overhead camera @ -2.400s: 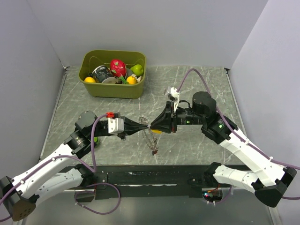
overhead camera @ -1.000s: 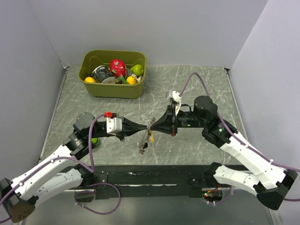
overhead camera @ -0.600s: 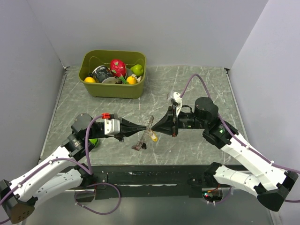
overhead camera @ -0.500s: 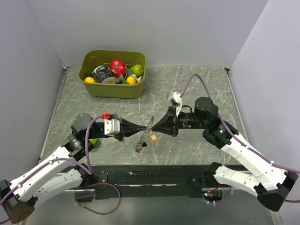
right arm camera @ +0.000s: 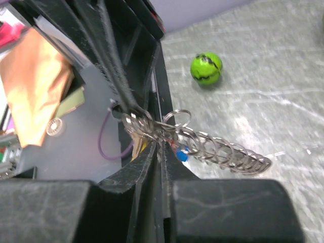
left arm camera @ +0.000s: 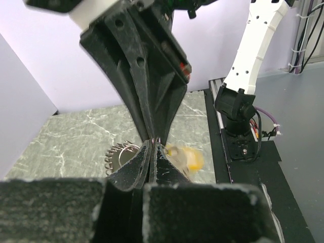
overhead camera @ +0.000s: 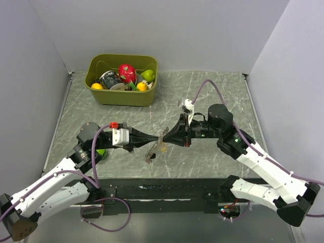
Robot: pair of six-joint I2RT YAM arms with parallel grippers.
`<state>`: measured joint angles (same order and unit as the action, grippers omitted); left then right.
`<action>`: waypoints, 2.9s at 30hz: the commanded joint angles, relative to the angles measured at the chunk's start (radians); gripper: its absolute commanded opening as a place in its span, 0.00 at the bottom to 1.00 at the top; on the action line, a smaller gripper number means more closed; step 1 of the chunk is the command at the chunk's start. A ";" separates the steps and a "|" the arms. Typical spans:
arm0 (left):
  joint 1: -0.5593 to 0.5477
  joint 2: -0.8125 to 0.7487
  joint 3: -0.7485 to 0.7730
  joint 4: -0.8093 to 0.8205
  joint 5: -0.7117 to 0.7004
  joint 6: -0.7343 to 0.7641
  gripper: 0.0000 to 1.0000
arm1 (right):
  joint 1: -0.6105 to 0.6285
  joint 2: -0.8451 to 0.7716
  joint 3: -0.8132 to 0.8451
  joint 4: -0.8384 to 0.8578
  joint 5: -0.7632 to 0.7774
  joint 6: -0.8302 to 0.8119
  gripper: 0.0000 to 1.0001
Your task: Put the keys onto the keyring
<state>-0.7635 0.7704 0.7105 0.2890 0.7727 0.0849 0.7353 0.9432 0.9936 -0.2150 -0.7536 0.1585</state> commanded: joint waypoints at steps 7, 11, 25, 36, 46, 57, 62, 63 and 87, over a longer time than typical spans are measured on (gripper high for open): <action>-0.002 -0.005 0.040 0.076 0.023 0.019 0.01 | -0.005 -0.044 -0.015 0.011 0.046 -0.010 0.41; -0.002 -0.006 0.041 0.058 0.017 0.033 0.01 | -0.005 -0.081 -0.012 -0.007 0.074 -0.025 0.54; -0.003 0.000 0.047 0.038 0.016 0.050 0.01 | -0.005 -0.208 -0.055 0.040 0.155 -0.054 1.00; -0.002 0.030 0.020 0.059 0.014 0.052 0.01 | -0.005 -0.187 -0.079 0.049 0.155 -0.040 1.00; -0.003 0.173 -0.005 0.156 0.049 0.047 0.01 | -0.007 -0.207 -0.134 0.066 0.177 -0.010 1.00; -0.068 0.492 0.059 0.527 0.135 -0.108 0.01 | -0.007 -0.259 -0.127 0.028 0.238 -0.002 1.00; -0.123 0.667 0.078 0.820 0.135 -0.227 0.01 | -0.008 -0.287 -0.127 0.008 0.287 -0.007 1.00; -0.129 0.688 0.076 0.860 0.137 -0.275 0.01 | -0.008 -0.294 -0.127 0.002 0.292 -0.008 1.00; -0.145 1.043 -0.169 1.239 0.008 -0.331 0.01 | -0.010 -0.274 -0.128 -0.023 0.324 -0.004 1.00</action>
<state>-0.9176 1.8736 0.5503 1.2743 0.7876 -0.3244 0.7322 0.6743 0.8486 -0.2504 -0.4442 0.1524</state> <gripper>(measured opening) 0.011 0.994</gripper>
